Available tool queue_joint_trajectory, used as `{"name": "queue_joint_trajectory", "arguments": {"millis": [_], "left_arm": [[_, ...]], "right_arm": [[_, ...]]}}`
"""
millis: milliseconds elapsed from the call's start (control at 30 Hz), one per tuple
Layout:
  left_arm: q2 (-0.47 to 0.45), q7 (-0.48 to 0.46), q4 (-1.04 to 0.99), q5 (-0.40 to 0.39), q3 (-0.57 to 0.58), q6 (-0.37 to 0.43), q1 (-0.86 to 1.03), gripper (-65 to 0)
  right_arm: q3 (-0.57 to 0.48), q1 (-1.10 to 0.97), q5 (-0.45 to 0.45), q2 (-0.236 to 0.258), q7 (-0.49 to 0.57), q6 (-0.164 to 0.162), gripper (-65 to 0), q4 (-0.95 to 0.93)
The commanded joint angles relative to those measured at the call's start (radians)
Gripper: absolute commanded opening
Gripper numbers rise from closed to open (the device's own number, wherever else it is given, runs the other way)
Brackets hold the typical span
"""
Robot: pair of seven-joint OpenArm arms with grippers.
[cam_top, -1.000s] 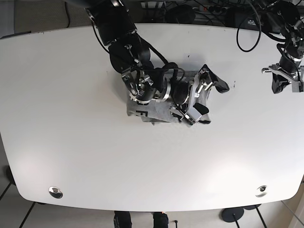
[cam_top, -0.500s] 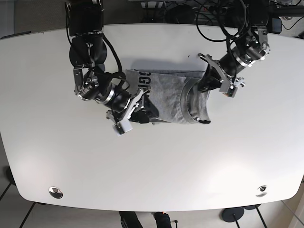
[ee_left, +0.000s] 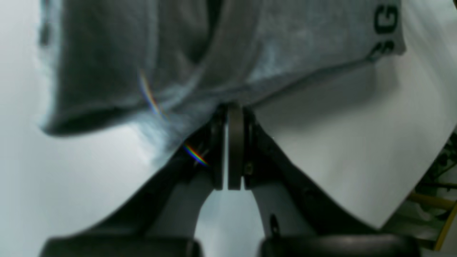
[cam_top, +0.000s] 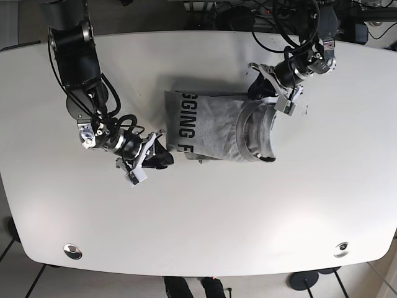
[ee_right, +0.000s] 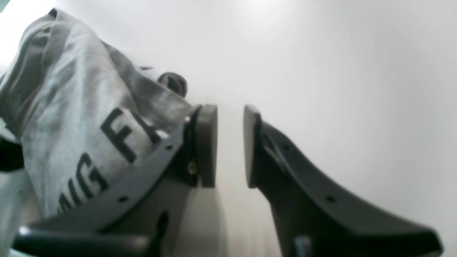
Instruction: Fold the T-shirt properly
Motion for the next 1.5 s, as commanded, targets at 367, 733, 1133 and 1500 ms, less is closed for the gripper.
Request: {"name": "queue_joint_trajectory", "arguments": {"millis": [367, 733, 1133, 1500], "left_arm": [[-0.043, -0.055, -0.509, 0.105, 0.002, -0.010, -0.500, -65.0], [0.006, -0.242, -0.838, 0.297, 0.096, -0.012, -0.845, -65.0], [0.127, -0.182, -0.182, 0.376, 0.109, 0.090, -0.566, -43.3], [0.203, -0.371, -0.374, 0.464, 0.439, 0.536, -0.500, -32.6]], "right_arm": [[0.012, -0.161, 0.017, 0.039, 0.057, 0.073, -53.1, 0.134], [0.005, -0.317, 0.017, -0.059, 0.053, -0.070, -53.3, 0.343], [0.012, -0.323, 0.023, -0.019, 0.051, -0.091, -53.4, 0.398], [0.322, -0.397, 0.024, -0.057, -0.010, -0.085, -53.4, 0.419]]}}
